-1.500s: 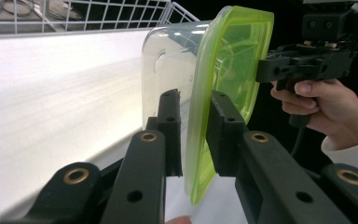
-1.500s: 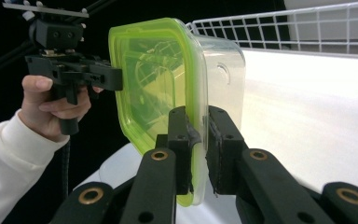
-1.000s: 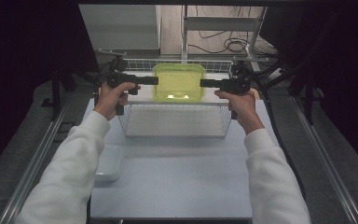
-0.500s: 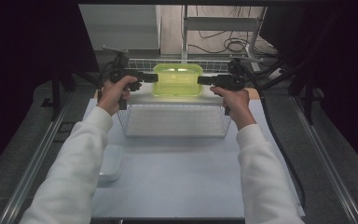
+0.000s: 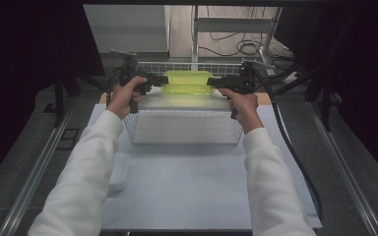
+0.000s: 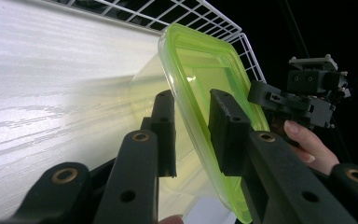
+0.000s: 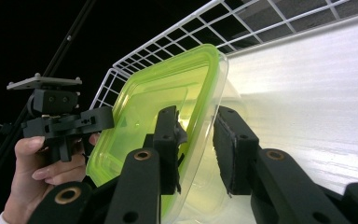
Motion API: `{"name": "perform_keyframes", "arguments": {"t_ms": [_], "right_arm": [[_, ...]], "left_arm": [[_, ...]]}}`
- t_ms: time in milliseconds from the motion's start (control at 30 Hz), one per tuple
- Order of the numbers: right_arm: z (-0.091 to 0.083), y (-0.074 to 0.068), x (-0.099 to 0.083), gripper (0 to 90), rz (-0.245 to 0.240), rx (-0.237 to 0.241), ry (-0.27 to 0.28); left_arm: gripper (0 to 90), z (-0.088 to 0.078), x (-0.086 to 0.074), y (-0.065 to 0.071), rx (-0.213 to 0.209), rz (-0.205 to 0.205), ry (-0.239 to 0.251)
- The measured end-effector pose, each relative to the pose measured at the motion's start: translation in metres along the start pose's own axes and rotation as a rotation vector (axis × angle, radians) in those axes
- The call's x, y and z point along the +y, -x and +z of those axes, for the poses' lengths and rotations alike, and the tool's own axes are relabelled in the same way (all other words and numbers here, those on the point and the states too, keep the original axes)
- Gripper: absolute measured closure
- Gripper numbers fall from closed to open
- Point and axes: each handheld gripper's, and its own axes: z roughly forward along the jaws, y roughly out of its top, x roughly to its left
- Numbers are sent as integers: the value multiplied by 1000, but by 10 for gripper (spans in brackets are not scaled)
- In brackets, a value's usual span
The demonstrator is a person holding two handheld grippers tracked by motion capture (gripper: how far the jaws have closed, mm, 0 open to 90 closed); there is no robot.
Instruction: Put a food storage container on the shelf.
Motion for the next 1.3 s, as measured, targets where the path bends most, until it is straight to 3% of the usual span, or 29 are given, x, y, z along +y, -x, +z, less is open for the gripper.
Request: {"name": "perform_keyframes", "arguments": {"t_ms": [167, 200, 267, 300, 333, 367, 400, 433, 467, 533, 567, 600, 633, 667, 733, 767, 800, 833, 867, 900, 967, 1033, 1067, 1100, 1133, 1233, 1267, 1300], "right_arm": [[0, -3, -3, 566, -8, -13, 27], [-1, -6, -5, 487, -22, -51, 55], [-5, -10, -8, 460, -67, -94, 99], [-5, -10, -8, 460, -67, -94, 99], [-10, -15, -11, 423, -100, -114, 141], [-10, -15, -11, 423, -100, -114, 141], [-16, -19, -14, 398, -125, -123, 173], [-19, -21, -16, 393, -139, -121, 181], [-19, -21, -16, 393, -139, -121, 181], [-28, -29, -21, 369, -215, -153, 177], [-28, -29, -21, 369, -215, -153, 177], [-35, -33, -25, 358, -263, -165, 154], [-39, -35, -27, 354, -280, -156, 139], [-39, -35, -27, 354, -280, -156, 139], [-51, -41, -36, 335, -358, -156, 90], [-51, -41, -36, 335, -358, -156, 90], [-60, -44, -44, 318, -426, -176, 46], [-60, -44, -44, 318, -426, -176, 46], [-69, -45, -55, 307, -477, -188, 12], [-69, -45, -55, 307, -477, -188, 12], [-80, -42, -73, 298, -502, -154, -34], [-83, -41, -80, 297, -515, -156, -48], [-86, -41, -86, 294, -529, -160, -61], [-92, -40, -100, 291, -560, -166, -76], [-92, -40, -100, 291, -560, -166, -76], [-100, -36, -121, 287, -587, -171, -109], [-104, -33, -134, 287, -599, -171, -124], [-104, -33, -134, 287, -599, -171, -124]], "left_arm": [[624, 1, -2, 5, 44, 39, 13], [525, -1, -3, 10, 76, 84, 26], [452, -4, -5, 16, 94, 133, 61], [414, -4, -5, 16, 94, 133, 61], [384, -9, -7, 22, 117, 177, 91], [357, -9, -7, 22, 117, 177, 91], [335, -14, -11, 28, 136, 225, 110], [317, -17, -13, 32, 149, 255, 115], [302, -17, -13, 32, 149, 255, 115], [284, -27, -23, 40, 152, 311, 128], [273, -27, -23, 40, 152, 311, 128], [261, -32, -32, 46, 169, 361, 111], [258, -35, -38, 50, 192, 391, 105], [256, -35, -38, 50, 192, 391, 105], [246, -45, -54, 57, 206, 426, 84], [243, -45, -54, 57, 206, 426, 84], [237, -53, -68, 61, 210, 452, 74], [232, -53, -68, 61, 210, 452, 74], [230, -61, -85, 65, 239, 495, 65], [228, -61, -85, 65, 239, 495, 65], [222, -67, -112, 67, 266, 533, 48], [220, -69, -122, 66, 270, 543, 44], [220, -70, -131, 66, 270, 553, 37], [216, -71, -150, 63, 271, 557, 29], [216, -71, -150, 63, 271, 557, 29], [214, -70, -177, 59, 270, 562, 6], [215, -68, -192, 55, 271, 570, -15], [215, -68, -192, 55, 271, 570, -15]]}}
